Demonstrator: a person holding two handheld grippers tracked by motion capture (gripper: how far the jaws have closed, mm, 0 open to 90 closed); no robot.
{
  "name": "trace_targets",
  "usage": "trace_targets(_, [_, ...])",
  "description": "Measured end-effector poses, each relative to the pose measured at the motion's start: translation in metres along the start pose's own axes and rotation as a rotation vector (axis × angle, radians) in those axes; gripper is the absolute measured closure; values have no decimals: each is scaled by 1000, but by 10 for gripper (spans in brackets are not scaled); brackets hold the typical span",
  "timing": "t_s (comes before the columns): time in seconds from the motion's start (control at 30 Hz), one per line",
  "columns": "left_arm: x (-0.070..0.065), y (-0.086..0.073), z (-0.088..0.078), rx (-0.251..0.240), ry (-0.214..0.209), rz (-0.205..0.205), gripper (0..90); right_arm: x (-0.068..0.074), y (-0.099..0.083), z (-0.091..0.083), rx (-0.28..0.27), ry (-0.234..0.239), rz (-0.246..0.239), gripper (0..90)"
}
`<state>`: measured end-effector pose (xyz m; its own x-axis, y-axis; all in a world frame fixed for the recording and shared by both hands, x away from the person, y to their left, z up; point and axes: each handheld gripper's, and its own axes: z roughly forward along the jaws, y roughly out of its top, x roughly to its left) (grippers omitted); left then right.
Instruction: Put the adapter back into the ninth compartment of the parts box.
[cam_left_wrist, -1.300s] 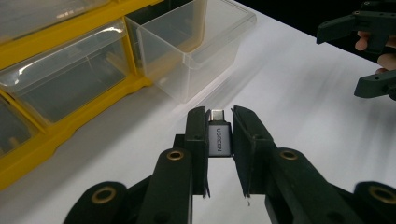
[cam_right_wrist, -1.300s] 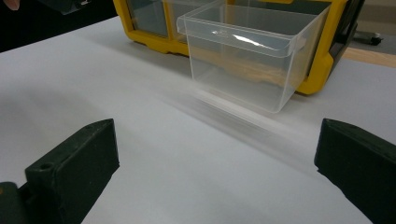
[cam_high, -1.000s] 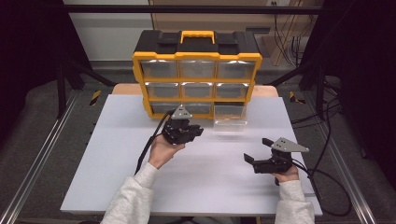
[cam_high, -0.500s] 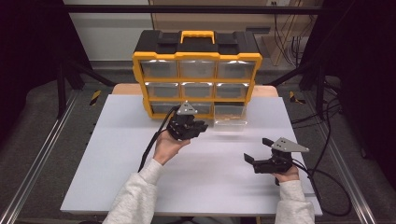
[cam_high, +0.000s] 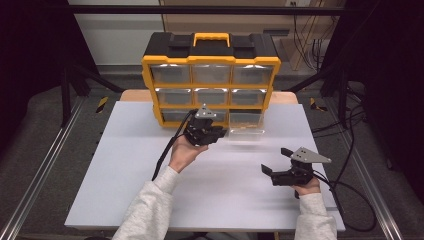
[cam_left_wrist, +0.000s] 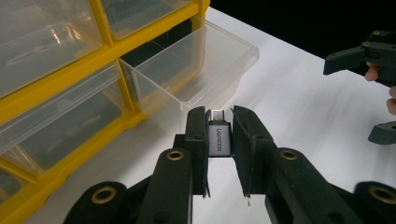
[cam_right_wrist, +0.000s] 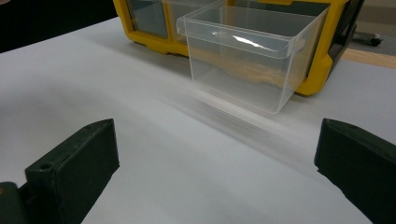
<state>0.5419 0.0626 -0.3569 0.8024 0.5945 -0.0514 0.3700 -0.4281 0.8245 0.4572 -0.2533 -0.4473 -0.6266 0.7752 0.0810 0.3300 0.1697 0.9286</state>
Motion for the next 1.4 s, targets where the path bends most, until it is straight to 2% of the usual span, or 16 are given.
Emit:
trace_targets(1.0, [11,17,23,-13,-3,-28,756,0,-1,0,2,-1,0,2])
trace_targets(1.4, [12,27,33,-11,5,-24,756,-1,0,-1,0,-2,1,2])
